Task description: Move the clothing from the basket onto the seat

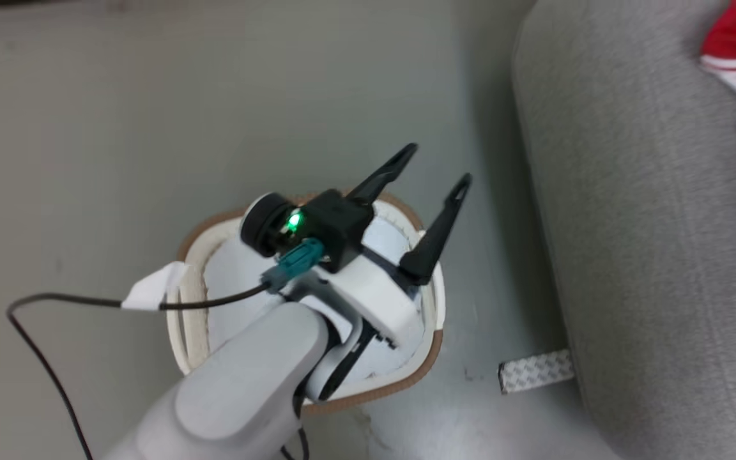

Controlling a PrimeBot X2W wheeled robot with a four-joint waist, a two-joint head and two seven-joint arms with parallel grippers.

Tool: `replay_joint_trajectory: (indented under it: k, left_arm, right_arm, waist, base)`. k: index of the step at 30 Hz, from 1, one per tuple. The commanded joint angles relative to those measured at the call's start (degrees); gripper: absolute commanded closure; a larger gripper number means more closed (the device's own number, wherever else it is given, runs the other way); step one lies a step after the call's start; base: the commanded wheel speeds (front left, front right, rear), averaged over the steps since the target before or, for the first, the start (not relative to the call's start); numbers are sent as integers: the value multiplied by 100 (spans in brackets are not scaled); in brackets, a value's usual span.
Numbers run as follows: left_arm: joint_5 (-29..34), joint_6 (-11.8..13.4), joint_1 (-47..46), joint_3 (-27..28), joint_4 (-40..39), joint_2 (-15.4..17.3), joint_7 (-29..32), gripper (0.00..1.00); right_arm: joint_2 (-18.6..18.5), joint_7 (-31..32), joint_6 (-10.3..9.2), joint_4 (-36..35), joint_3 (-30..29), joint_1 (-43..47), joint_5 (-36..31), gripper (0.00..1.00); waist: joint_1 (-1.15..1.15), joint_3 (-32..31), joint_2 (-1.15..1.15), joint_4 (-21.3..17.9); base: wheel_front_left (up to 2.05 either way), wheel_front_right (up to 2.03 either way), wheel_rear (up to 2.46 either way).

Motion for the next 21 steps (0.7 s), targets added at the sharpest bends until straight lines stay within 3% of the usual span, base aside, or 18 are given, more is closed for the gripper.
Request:
replay_joint_trajectory:
  k: [1,8,16,21]
  left_arm:
    - [-118,54,224,61,96,65,-102,0]
    - [-489,207,952,271,450,185,-397,0]
    - [-748,444,1741,507,807,253,-679,0]
    - [-871,621,2319,751,1054,316,-781,0]
  right_arm:
    - [155,-21,-14,-345,257,461,128,0]
    - [312,-23,-15,-1705,1042,2005,507,0]
    - [406,7,-14,-2788,1402,3398,426,0]
    - [693,50,-14,-3251,1560,4180,399,0]
  waist:
    - [-1,-488,0,-47]
    - [-1,-1598,0,138]
    - [-1,-2705,0,532]
    - [-1,-3258,0,790]
  base:
    - [0,0,0]
    - [0,0,0]
    - [0,0,0]
    - [0,0,0]
